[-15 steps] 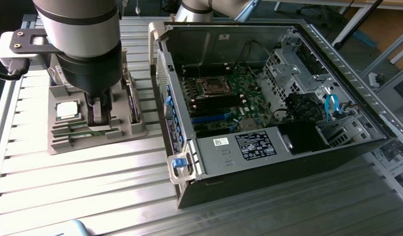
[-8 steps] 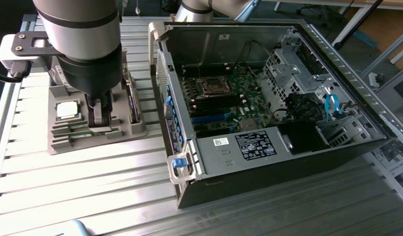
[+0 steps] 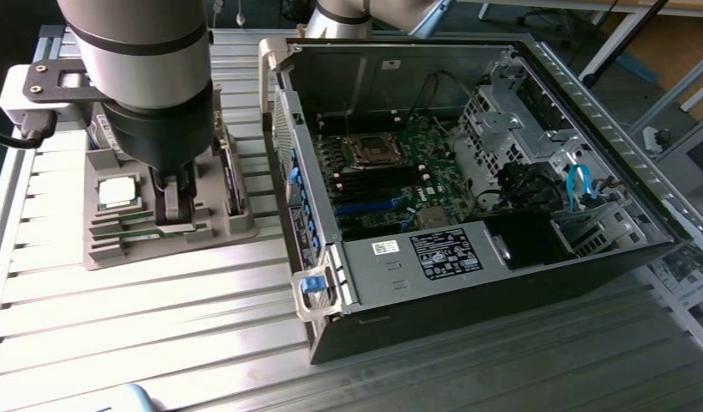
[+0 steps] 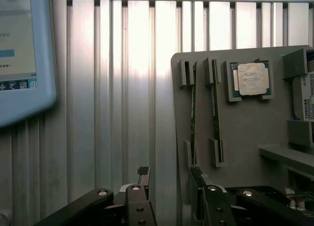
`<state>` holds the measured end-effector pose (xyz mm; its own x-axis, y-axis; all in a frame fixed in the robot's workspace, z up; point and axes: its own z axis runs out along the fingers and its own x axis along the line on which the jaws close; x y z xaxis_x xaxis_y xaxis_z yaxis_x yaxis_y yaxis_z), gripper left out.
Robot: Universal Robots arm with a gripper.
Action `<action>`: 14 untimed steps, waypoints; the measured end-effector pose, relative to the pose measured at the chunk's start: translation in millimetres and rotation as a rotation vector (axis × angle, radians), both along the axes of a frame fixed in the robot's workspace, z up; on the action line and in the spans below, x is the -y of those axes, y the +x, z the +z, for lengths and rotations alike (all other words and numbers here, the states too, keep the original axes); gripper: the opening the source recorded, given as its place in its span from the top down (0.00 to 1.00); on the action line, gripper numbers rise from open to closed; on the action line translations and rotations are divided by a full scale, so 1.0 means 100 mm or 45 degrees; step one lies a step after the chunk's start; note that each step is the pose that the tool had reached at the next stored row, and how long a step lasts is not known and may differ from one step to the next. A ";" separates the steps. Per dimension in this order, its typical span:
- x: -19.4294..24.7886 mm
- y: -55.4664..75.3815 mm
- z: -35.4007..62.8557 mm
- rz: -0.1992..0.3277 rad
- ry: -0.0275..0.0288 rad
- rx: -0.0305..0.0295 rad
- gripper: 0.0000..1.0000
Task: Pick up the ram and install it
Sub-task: 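Pick up the ram and move it above insertion slot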
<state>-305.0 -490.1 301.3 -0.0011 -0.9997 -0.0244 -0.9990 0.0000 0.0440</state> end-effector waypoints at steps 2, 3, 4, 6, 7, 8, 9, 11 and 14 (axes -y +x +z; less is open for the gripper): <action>0.000 0.00 -0.014 0.000 0.0001 0.0001 0.56; 0.000 0.00 -0.020 0.000 -0.0001 0.0001 0.56; 0.000 0.00 -0.028 0.000 0.0000 0.0002 0.56; 0.000 0.00 -0.044 0.000 0.0001 0.0004 0.56; 0.000 0.00 -0.056 0.000 0.0001 0.0007 0.56; 0.000 0.00 -0.064 0.000 0.0000 0.0008 0.56; 0.000 0.00 -0.072 0.000 0.0000 0.0010 0.56; 0.000 0.00 -0.090 0.000 0.0001 0.0013 0.56; 0.000 0.00 -0.114 0.000 0.0000 0.0016 0.56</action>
<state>-305.0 -490.1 289.9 -0.0010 -0.9997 -0.0244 -0.9991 0.0000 0.0427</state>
